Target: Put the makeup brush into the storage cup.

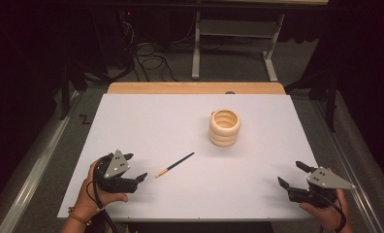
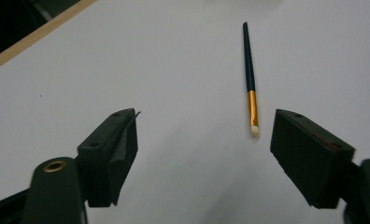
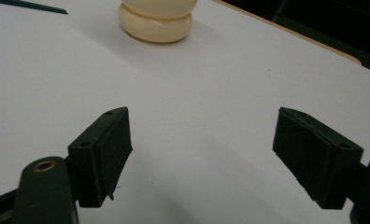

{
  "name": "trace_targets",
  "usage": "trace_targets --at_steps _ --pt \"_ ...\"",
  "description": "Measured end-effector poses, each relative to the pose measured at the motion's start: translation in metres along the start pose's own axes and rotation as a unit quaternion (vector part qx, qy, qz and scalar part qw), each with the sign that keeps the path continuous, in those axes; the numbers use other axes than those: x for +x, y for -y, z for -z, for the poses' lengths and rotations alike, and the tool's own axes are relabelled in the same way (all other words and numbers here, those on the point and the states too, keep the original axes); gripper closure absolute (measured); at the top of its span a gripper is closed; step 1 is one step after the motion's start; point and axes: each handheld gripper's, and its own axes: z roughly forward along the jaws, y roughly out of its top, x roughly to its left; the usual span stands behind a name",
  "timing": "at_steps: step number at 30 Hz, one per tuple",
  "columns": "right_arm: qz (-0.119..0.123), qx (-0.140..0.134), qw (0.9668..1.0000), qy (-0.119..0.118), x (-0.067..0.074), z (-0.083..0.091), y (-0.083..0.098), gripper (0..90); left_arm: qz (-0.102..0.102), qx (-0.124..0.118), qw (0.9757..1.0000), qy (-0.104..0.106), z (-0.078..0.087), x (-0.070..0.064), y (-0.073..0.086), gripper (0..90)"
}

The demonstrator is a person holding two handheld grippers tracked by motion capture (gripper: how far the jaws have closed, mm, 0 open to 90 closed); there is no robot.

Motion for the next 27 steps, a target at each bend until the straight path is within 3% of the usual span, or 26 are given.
trace_targets --at_steps 9,13,14,21,27 --pt "-0.003 0.0 1.0 0.0 0.0 0.0 0.0 20.3 -0.003 0.032 0.9993 0.016 -0.013 -0.002 -0.008 29.8" --pt "-0.002 -0.005 1.0 0.003 -0.001 0.0 0.0 20.3 -0.011 0.053 0.9984 0.013 -0.019 -0.003 -0.013 34.5" --pt "-0.005 -0.004 1.0 0.004 -0.002 0.0 0.001 20.3 -0.011 0.064 0.9976 0.023 -0.023 -0.002 -0.015 34.6" --pt "-0.002 -0.003 1.0 0.004 -0.002 0.0 0.001 20.3 -0.021 0.094 0.9946 0.037 -0.035 -0.001 -0.023 39.6" --pt "-0.008 0.0 1.0 0.002 -0.001 -0.001 0.001 20.3 -0.026 0.136 0.9888 0.056 -0.048 0.0 -0.035 41.4"
